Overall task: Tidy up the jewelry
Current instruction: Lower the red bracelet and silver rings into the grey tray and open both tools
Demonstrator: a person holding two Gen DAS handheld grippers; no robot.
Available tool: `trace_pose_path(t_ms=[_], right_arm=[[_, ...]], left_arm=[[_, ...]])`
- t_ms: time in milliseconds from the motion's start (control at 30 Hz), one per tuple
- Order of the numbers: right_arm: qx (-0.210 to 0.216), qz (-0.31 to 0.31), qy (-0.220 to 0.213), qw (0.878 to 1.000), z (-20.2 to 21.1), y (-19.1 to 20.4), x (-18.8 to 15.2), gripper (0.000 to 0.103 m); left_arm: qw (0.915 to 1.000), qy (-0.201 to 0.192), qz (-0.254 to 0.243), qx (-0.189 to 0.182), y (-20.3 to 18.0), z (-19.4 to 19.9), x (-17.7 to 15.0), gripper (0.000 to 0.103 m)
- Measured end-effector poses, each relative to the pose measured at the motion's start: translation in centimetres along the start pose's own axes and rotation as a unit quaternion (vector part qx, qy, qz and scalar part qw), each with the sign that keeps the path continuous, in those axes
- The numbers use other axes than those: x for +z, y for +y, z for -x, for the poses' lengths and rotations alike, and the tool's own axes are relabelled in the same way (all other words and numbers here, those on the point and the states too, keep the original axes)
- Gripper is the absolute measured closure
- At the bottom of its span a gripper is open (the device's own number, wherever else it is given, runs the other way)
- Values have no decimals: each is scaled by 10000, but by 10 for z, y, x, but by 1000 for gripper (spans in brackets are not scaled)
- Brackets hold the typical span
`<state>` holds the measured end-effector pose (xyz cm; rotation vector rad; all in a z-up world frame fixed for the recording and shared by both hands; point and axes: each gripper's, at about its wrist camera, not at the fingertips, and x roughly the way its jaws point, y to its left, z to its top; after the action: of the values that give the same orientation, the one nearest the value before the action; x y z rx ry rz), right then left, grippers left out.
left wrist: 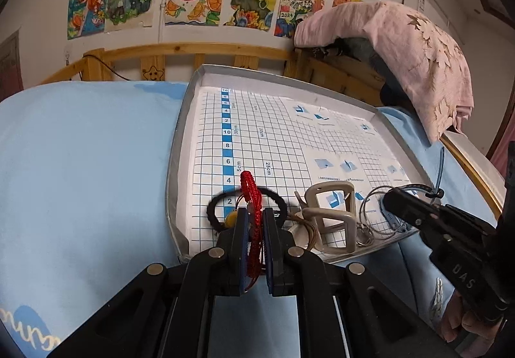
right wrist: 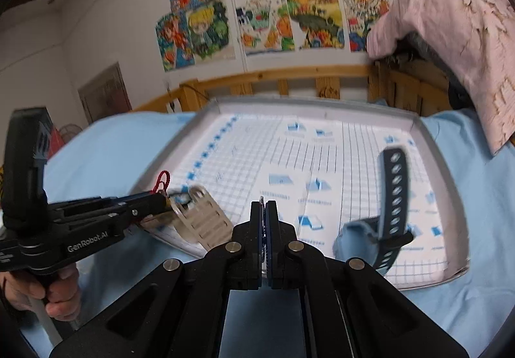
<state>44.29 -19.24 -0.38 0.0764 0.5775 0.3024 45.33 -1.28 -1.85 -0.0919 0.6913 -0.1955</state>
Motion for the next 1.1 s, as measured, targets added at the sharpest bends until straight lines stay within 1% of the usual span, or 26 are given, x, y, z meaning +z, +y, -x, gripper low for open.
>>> trace_pose_path(t_ms=[133, 233, 267, 300, 333, 367, 400, 533, 567, 600, 633, 667, 700, 733, 767, 800, 933, 1000, 1100], right_arm=[[-45, 100, 36, 9999, 0, 5, -1, 100], [-99, 119, 70, 9999, 4, 3, -2, 100], [-102, 111, 65, 9999, 5, 1, -2, 100], [-122, 102, 55, 9999, 7, -1, -2, 100], [-137, 100, 48, 9998, 9, -2, -2, 100], [-148, 108, 44, 9998, 12, -3, -3, 100], [-158, 120, 51, 9998, 14, -4, -3, 100], [-220, 82, -12, 9997, 27, -9, -5, 99], [-229, 80, -50, 9997, 32, -10, -6, 99], [-255, 92, -117, 9996, 40, -10, -7, 99], [-269, 91, -165, 9995, 45, -10, -8, 99], [-273, 84, -228, 9993, 51, -11, -9, 96], [-266, 80, -297, 9992, 59, -10, -10, 84], [-261, 84, -393, 9989, 68, -9, -12, 72], [-259, 89, -509, 9983, 77, -9, -14, 53], [-245, 105, -654, 9975, 88, -8, -16, 46], [-309, 187, -997, 9944, 124, -2, -21, 46], [-340, 189, -1133, 9928, 141, 0, -23, 35], [-366, 257, -1410, 9890, 169, 7, -29, 25]], left_arm=[[10000, -74, 37, -16, 1, 4, -1, 94], [10000, -60, 14, 46, 2, 5, -3, 86], [9999, -86, 24, 76, 2, 6, -4, 80], [9999, -113, 46, 94, 2, 8, -4, 69], [9998, -170, 86, 98, 2, 12, -4, 62], [9996, -234, 128, 112, 3, 15, -5, 44], [9991, -376, 172, 96, 3, 22, -6, 38], [9981, -568, 172, 160, 2, 39, -6, 36], [9977, -622, 169, 197, 2, 43, -6, 30], [9968, -740, 169, 262, 1, 51, -8, 21], [9960, -826, 170, 289, 1, 57, -9, 16], [9946, -968, 173, 327, 1, 65, -11, 9], [9934, -1081, 166, 358, 0, 73, -13, 4], [9923, -1169, 155, 377, -1, 82, -15, 3], [9916, -1231, 136, 380, -3, 89, -18, 2], [9910, -1278, 107, 384, -4, 95, -19, 1], [9873, -1511, 73, 488, -9, 123, -32, 0], [9845, -1667, 80, 531, -11, 139, -40, 0], [9820, -1804, 137, 536, -15, 160, -51, 0]])
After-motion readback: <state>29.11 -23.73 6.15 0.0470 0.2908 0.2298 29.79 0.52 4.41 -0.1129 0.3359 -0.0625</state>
